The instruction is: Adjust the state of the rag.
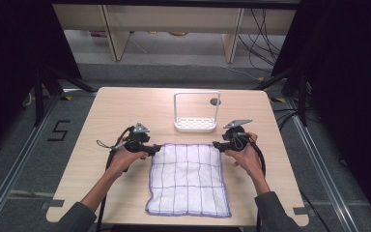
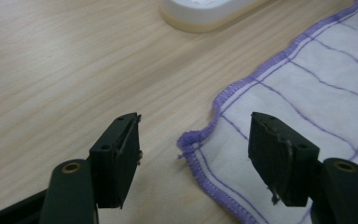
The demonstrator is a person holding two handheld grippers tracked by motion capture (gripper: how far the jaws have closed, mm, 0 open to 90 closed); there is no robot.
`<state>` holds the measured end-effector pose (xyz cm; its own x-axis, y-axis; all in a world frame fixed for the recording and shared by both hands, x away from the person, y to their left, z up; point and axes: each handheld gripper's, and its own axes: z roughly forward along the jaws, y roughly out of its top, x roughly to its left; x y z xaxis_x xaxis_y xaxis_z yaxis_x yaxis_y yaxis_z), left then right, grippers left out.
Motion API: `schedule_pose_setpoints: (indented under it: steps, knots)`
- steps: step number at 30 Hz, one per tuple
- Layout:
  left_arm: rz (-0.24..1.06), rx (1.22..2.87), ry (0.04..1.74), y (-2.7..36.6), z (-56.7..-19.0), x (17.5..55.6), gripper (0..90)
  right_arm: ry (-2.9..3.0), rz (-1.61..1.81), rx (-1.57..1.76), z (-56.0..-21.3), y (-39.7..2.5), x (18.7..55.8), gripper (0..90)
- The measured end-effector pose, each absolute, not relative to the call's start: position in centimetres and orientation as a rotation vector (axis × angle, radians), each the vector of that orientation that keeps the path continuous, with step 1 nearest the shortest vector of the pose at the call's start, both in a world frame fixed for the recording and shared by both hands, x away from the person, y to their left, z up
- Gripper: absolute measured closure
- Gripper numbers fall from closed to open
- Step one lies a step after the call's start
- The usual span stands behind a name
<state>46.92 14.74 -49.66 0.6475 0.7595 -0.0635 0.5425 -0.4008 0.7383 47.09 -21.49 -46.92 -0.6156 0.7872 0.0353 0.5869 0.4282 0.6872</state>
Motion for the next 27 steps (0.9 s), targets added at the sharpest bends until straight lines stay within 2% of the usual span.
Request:
schedule_pose_setpoints:
  steps: [13,16,21,22,23,24,25,26,27]
  knots:
    - [0.364,2.156,0.99,13.7,-50.7,47.5,34.6,2.449,0.899,1.188,-48.8,-20.2,48.1,48.6]
    - [0.361,2.156,0.972,13.4,-51.0,47.6,43.6,2.475,0.881,1.202,-49.1,-19.9,48.3,50.1]
    - [0.355,2.184,0.903,12.8,-51.1,47.2,70.5,2.459,0.888,1.2,-49.7,-19.8,48.3,54.4]
    - [0.35,2.188,0.889,12.7,-51.1,47.1,78.8,2.481,0.864,1.185,-49.6,-19.9,48.3,59.7]
    - [0.355,2.191,0.878,12.6,-51.2,47.0,78.8,2.481,0.864,1.185,-49.6,-19.9,48.3,59.7]
    - [0.352,2.196,0.865,12.5,-51.1,47.0,82.4,2.491,0.87,1.179,-49.8,-19.9,48.3,65.9]
    - [0.352,2.206,0.846,12.4,-51.1,46.9,82.4,2.491,0.87,1.179,-49.8,-19.9,48.3,65.9]
    - [0.351,2.204,0.848,12.4,-51.1,46.9,83.8,2.5,0.892,1.172,-49.9,-20.0,48.4,72.4]
    - [0.355,2.207,0.844,12.4,-51.0,46.9,83.8,2.5,0.892,1.172,-49.9,-20.0,48.4,72.4]
